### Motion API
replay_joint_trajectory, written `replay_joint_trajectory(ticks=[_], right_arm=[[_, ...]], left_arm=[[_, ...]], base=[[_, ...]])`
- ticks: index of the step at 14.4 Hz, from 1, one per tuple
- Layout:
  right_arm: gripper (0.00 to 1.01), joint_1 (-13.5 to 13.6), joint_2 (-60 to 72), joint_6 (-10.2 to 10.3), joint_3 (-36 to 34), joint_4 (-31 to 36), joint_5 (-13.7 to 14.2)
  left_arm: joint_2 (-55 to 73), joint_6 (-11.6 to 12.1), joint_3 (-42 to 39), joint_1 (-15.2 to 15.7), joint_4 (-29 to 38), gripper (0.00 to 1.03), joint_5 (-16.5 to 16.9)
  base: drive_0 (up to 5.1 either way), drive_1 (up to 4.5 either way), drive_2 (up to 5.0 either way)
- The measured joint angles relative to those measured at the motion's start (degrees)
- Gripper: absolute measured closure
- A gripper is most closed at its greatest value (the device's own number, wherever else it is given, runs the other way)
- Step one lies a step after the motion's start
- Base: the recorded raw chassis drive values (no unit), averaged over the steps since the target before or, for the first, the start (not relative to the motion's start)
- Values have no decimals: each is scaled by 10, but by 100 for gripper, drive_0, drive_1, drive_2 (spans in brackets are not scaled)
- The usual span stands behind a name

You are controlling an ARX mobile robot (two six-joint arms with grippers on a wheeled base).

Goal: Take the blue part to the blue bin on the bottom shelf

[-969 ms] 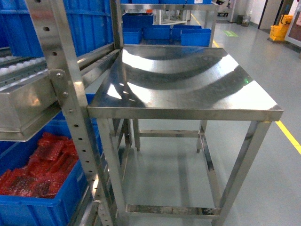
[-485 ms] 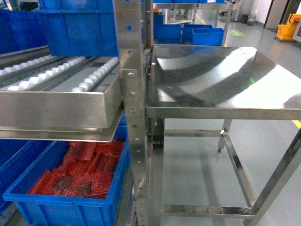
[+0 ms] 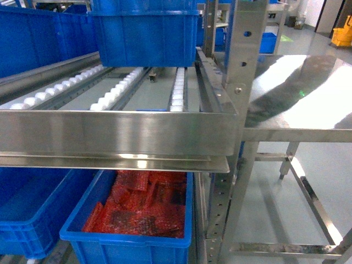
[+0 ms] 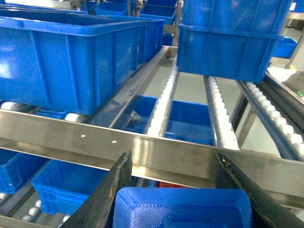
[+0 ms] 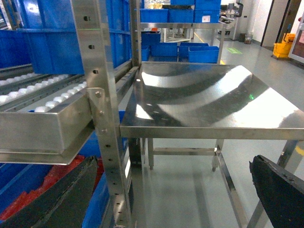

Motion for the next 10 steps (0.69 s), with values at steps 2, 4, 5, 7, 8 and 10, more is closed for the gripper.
replay_joint_trajectory(ticks=[2,4,5,7,8,10], right_arm=[[3,0,0,0,0,0,0],[3,0,0,0,0,1,0],[3,0,0,0,0,0,0],[3,0,0,0,0,1,0],[3,0,0,0,0,0,0],[3,0,0,0,0,-1,0]], left_arm=[[0,0,0,1,1,60,0],[0,0,0,0,0,60,0],[0,0,0,0,0,60,0],[0,0,0,0,1,60,0],[0,0,0,0,1,60,0],[0,0,0,0,0,60,0]], base=[[-485,336,157],[-485,336,157],[-485,336,157],[-485,336,157],[-485,336,157],[-485,336,157]])
